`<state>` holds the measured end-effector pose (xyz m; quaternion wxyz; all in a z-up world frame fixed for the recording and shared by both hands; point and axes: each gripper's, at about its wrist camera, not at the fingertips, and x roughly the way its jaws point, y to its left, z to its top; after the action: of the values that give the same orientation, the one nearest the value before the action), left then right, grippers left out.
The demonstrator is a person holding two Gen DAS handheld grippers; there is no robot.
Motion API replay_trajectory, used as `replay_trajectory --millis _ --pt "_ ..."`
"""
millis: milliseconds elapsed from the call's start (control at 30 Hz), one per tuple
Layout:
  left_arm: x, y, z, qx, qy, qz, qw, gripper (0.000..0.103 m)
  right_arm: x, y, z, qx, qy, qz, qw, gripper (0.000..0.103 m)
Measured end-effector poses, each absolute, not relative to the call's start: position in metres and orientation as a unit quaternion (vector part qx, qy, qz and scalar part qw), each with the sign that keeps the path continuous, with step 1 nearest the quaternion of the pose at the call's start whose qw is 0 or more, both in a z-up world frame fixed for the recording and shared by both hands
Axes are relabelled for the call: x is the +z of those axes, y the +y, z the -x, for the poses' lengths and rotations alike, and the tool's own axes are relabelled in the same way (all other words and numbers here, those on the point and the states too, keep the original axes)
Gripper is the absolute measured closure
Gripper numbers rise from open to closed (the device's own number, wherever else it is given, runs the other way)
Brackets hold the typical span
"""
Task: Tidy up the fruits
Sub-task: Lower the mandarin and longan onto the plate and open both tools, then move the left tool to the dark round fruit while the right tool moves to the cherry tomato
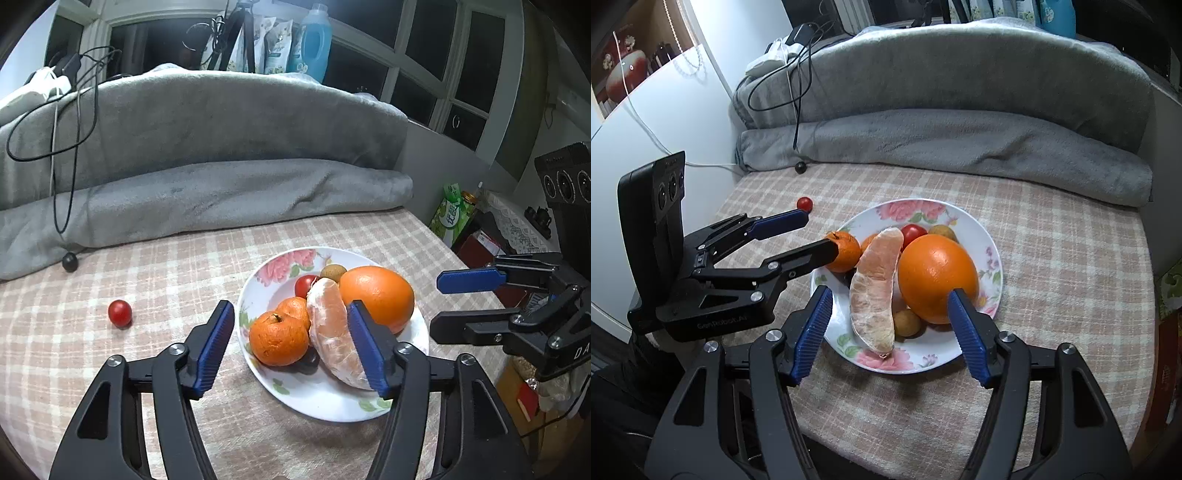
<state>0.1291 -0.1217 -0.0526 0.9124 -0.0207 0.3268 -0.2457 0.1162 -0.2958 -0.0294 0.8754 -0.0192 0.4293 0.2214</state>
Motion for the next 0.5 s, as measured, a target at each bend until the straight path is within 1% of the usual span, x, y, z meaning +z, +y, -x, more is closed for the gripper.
replay_trajectory --millis 67,100,167,300,500 --pt "-0.052 -0.121 -0.129 -0.242 0.326 0.019 0.914 0.034 -0.028 -0.295 -0.116 0.218 0.424 0.022 0.879 0.023" --pt "-0.052 -0.12 -0.129 -0.241 0.325 0.019 0.914 0.033 -0.027 -0.295 -0.115 0.217 0.421 0.025 0.88 0.022" --pt "-0.052 -0.118 -0.129 -0.24 0.325 0.019 0.915 0.033 -0.026 -0.293 -0.115 0.217 0.42 0.027 0.881 0.021" --pt "-0.05 -0.113 -0.129 -0.228 0.324 0.021 0.918 0.026 -0.024 -0.289 -0.114 0.219 0.415 0.028 0.883 0.02" --pt "-0.046 -0.097 -0.13 -0.208 0.32 0.018 0.924 0.026 -0.022 -0.277 -0.118 0.223 0.409 0.031 0.884 0.02"
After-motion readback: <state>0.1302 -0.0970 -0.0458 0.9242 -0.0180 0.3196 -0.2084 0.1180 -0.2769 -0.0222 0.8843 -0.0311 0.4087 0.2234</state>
